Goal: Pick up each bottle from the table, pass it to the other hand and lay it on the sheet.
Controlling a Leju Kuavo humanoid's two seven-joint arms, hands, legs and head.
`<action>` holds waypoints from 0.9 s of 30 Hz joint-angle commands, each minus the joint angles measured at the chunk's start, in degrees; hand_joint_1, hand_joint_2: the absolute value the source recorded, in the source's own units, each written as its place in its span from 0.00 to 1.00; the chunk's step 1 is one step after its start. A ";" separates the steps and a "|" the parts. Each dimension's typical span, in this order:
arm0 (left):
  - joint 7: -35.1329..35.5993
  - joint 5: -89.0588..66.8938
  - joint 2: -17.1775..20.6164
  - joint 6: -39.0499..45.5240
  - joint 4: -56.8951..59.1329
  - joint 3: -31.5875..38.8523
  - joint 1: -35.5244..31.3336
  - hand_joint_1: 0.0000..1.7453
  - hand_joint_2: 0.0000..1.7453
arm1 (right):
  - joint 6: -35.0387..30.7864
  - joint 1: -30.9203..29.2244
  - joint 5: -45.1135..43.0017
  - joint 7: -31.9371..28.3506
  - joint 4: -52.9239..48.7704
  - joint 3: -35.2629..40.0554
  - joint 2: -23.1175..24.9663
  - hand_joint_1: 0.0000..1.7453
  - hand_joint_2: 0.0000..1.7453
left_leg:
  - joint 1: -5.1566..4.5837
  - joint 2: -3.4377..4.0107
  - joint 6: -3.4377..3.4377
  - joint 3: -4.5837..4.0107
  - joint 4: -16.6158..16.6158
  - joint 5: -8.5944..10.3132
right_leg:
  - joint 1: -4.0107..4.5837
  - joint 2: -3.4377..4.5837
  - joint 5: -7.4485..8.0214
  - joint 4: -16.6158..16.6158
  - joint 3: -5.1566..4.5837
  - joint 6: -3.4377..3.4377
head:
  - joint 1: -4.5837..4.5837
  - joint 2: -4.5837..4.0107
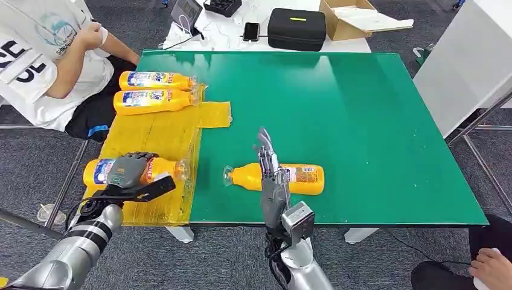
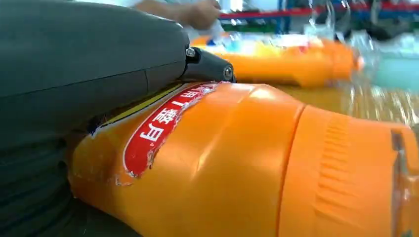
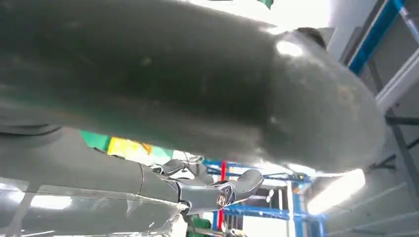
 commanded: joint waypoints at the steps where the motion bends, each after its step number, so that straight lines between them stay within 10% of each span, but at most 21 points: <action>1: -0.49 -0.45 0.62 -2.43 5.48 -4.37 -3.34 1.00 1.00 | 0.46 -2.62 -0.25 0.24 6.70 -0.02 -0.05 0.00 0.00 | 0.04 0.10 0.04 0.34 -0.02 -0.12 | 0.08 0.03 -0.08 -0.06 0.34 -0.09 | -0.02 0.00; 13: -1.18 0.11 0.37 -5.75 5.52 -4.12 -3.40 1.00 1.00 | 0.96 -2.78 -0.28 0.43 7.15 0.01 0.19 0.00 0.00 | 0.00 0.01 0.03 0.17 -0.02 -0.04 | 0.02 0.03 -0.03 -0.03 0.19 -0.05 | -0.02 0.02; 15: -1.29 0.43 0.23 -8.01 5.67 -4.09 -3.45 0.74 1.00 | 1.23 -3.00 -0.24 0.56 7.74 0.08 0.36 0.00 0.00 | 0.03 0.05 0.05 0.32 -0.01 -0.10 | 0.06 0.04 -0.07 -0.05 0.35 -0.09 | -0.02 0.00; 16: -1.61 1.14 0.19 -10.13 5.80 -3.71 -3.45 0.01 1.00 | 1.31 -3.15 -0.22 0.62 8.26 0.10 0.52 0.00 0.00 | 0.03 0.08 0.06 0.42 -0.02 -0.14 | 0.07 0.06 -0.10 -0.06 0.44 -0.10 | -0.02 0.00; 19: -2.46 3.94 0.25 -16.39 5.46 -2.31 -2.95 0.00 1.00 | 1.59 -3.54 -0.21 0.74 9.68 -0.01 0.86 0.00 0.00 | 0.03 0.09 0.06 0.44 -0.03 -0.14 | 0.07 0.08 -0.08 -0.08 0.46 -0.10 | 0.00 0.00; 20: -3.65 6.86 0.18 -21.25 5.90 -0.26 -2.73 0.00 0.00 | 1.80 -3.82 -0.14 0.82 10.53 0.07 0.95 0.00 0.00 | 0.00 0.04 0.04 0.26 -0.04 -0.06 | 0.02 0.08 -0.02 -0.06 0.27 -0.06 | -0.02 0.00; 27: -6.51 15.61 1.20 -34.96 2.83 0.77 -0.99 0.00 0.00 | 3.15 -5.05 -0.59 0.80 13.95 -0.62 1.44 0.00 0.00 | -0.01 -0.01 0.05 0.63 -0.12 -0.09 | 0.03 0.10 -0.03 -0.13 0.70 -0.10 | 0.00 0.00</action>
